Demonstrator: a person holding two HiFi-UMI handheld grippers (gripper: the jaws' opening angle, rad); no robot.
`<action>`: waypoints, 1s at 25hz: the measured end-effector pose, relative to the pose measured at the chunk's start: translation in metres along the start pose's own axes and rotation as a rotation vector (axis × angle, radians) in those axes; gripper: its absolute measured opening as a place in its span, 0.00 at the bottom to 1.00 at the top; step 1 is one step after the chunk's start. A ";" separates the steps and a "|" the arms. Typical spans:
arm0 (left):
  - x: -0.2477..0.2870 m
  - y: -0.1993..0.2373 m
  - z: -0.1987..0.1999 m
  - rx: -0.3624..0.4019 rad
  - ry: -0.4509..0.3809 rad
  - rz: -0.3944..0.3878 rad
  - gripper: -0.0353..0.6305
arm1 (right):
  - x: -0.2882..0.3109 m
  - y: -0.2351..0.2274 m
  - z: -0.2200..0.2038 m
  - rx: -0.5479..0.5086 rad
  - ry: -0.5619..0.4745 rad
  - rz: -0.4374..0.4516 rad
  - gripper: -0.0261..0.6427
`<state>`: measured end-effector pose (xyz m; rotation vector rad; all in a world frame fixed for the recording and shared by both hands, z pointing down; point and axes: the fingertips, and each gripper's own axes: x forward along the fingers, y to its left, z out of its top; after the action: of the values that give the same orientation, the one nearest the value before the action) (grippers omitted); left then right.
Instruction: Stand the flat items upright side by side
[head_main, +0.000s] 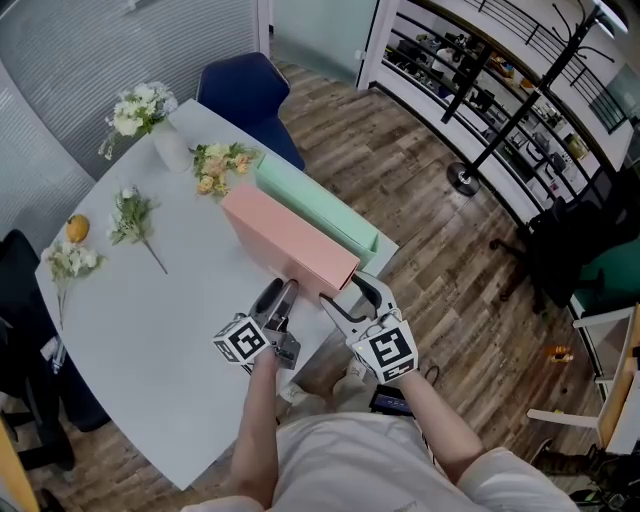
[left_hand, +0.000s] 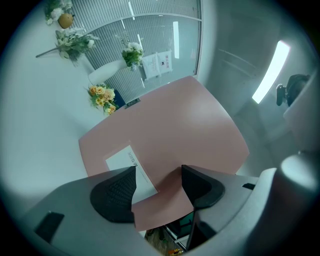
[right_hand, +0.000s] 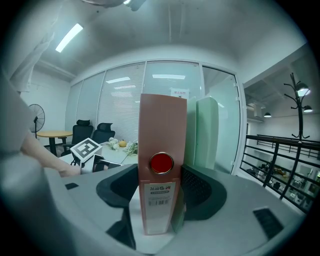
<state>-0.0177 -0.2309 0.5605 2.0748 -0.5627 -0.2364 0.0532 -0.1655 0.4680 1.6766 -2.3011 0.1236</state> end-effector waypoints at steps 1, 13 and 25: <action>0.000 0.000 0.000 0.000 0.001 0.000 0.48 | 0.000 0.000 0.000 0.000 -0.001 -0.001 0.46; 0.000 0.000 0.000 0.003 0.003 -0.005 0.48 | -0.003 -0.001 0.001 -0.012 -0.013 -0.031 0.46; -0.016 -0.010 0.007 0.037 -0.009 -0.019 0.48 | -0.015 0.000 -0.005 0.020 -0.018 -0.097 0.46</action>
<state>-0.0312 -0.2240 0.5473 2.1169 -0.5569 -0.2484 0.0585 -0.1510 0.4688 1.8022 -2.2335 0.1121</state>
